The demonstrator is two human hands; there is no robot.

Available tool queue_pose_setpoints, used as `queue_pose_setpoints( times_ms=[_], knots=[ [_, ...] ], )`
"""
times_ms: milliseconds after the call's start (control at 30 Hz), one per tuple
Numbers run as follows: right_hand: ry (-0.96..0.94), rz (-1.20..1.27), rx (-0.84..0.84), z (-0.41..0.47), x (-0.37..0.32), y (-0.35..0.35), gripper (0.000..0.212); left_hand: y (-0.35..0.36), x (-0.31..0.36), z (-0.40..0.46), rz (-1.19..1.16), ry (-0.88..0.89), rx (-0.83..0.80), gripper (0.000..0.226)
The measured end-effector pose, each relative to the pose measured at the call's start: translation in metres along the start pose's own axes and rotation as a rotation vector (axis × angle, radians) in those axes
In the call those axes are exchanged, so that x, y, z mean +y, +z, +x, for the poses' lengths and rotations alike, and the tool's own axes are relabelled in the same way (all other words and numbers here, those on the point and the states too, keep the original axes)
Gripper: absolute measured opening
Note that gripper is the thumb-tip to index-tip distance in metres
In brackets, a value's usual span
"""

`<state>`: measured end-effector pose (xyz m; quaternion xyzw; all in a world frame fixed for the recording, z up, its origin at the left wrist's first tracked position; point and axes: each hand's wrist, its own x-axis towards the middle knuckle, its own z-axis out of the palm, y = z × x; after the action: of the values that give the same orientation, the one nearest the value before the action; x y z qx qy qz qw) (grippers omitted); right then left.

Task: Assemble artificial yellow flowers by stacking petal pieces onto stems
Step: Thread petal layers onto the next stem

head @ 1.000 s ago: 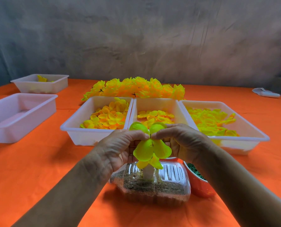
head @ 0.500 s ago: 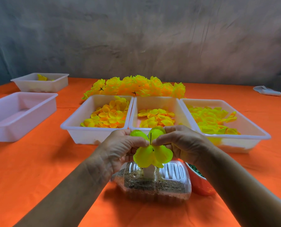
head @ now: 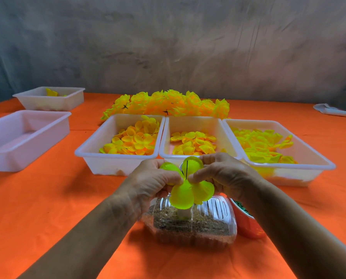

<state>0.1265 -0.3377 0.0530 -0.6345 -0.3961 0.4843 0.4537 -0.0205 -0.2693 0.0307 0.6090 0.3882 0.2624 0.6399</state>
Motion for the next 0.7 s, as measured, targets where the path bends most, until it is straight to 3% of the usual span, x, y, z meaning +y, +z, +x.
queue_pose_setpoints(
  times_ms=[433, 700],
  knots=[
    [-0.010, -0.036, -0.039, 0.001, 0.005, -0.001, 0.033, -0.001, 0.000, -0.002, 0.036, 0.011, 0.008, 0.021],
    [-0.012, -0.062, 0.000, 0.005, 0.008, -0.003, 0.018, 0.001, -0.003, -0.002, 0.063, -0.010, 0.048, 0.014]
  ],
)
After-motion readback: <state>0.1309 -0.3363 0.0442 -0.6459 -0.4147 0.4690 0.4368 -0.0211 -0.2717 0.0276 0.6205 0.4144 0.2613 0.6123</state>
